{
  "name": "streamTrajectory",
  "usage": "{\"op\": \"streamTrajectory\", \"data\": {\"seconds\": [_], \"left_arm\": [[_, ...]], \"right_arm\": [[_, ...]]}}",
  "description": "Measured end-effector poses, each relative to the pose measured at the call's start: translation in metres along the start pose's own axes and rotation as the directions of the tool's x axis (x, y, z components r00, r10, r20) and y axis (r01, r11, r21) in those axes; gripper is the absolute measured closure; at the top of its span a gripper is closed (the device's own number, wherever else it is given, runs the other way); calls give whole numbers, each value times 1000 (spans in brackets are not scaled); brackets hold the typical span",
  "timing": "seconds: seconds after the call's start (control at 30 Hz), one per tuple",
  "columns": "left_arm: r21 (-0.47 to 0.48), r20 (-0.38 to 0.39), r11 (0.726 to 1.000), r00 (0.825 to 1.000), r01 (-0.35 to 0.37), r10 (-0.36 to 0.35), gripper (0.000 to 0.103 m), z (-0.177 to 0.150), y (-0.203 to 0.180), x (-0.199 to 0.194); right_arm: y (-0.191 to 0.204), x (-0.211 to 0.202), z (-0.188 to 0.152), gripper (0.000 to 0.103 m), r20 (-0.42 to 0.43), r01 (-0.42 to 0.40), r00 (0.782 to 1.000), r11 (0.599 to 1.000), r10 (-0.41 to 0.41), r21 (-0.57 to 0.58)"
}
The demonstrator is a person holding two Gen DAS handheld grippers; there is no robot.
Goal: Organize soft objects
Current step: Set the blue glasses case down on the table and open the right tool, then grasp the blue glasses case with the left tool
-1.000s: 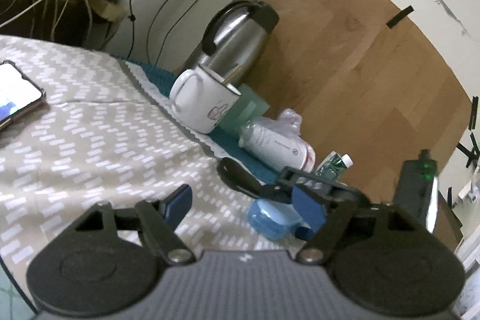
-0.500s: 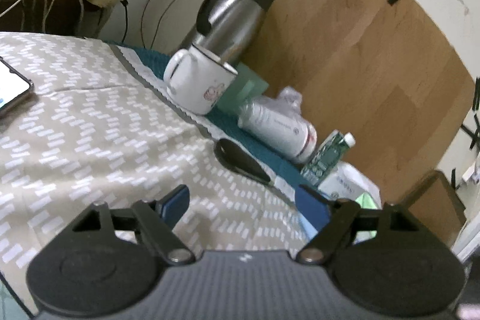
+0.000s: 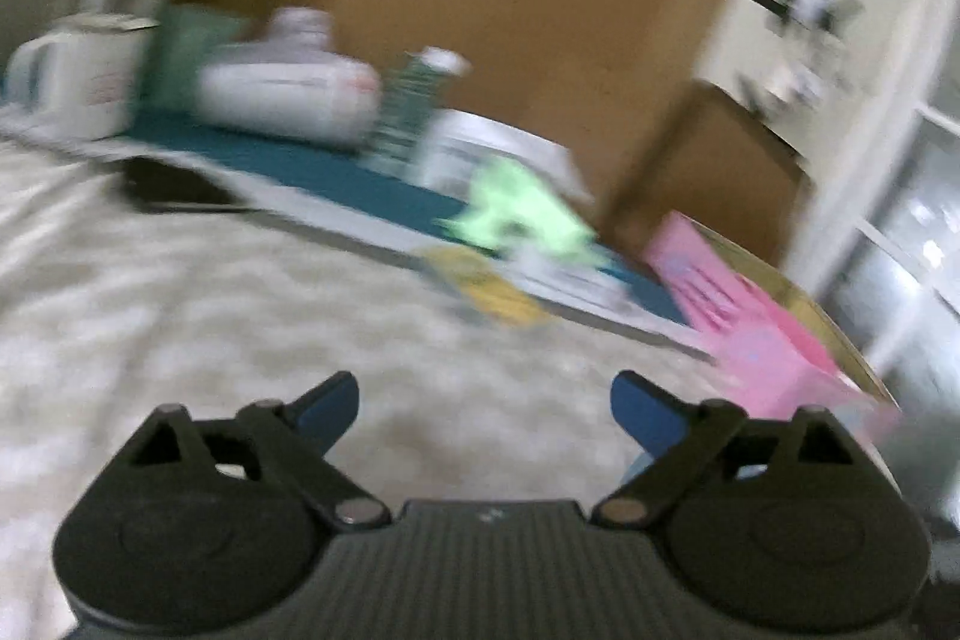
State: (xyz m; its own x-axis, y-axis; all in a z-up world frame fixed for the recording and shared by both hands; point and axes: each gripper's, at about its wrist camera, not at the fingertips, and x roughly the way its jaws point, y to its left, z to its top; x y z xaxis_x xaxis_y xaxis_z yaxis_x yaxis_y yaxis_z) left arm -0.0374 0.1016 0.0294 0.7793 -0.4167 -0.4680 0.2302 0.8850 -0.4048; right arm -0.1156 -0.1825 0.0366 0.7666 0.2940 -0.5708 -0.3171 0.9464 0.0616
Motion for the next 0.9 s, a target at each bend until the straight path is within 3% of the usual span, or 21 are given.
{"op": "streamTrajectory", "data": {"seconds": [0.07, 0.13, 0.4, 0.53, 0.7, 0.83, 0.9], "left_arm": [[66, -29, 997, 999, 28, -26, 9, -2, -27, 11], [102, -63, 993, 997, 50, -43, 10, -4, -46, 20], [95, -140, 991, 987, 93, -80, 11, -18, -75, 14], [100, -169, 991, 983, 87, -70, 11, -27, -79, 0], [37, -205, 993, 973, 112, -102, 11, -33, -78, -6], [14, -190, 987, 969, 160, -155, 18, -29, -88, -8], [22, -186, 982, 966, 185, -178, 29, -27, -94, -5]], "right_arm": [[-21, -12, -6, 48, 24, 99, 995, 993, -100, 67], [-37, -24, -13, 47, 51, 113, 992, 987, -119, 116], [-16, -11, -14, 34, 97, 18, 995, 999, -15, -33], [-24, -9, -9, 28, 115, -49, 992, 998, 52, -33], [-29, -11, -5, 21, 118, -55, 991, 996, 64, -73], [-35, -8, 8, 21, 130, -107, 985, 991, 116, -77], [-39, -4, 15, 21, 123, -160, 979, 986, 165, -56]]}}
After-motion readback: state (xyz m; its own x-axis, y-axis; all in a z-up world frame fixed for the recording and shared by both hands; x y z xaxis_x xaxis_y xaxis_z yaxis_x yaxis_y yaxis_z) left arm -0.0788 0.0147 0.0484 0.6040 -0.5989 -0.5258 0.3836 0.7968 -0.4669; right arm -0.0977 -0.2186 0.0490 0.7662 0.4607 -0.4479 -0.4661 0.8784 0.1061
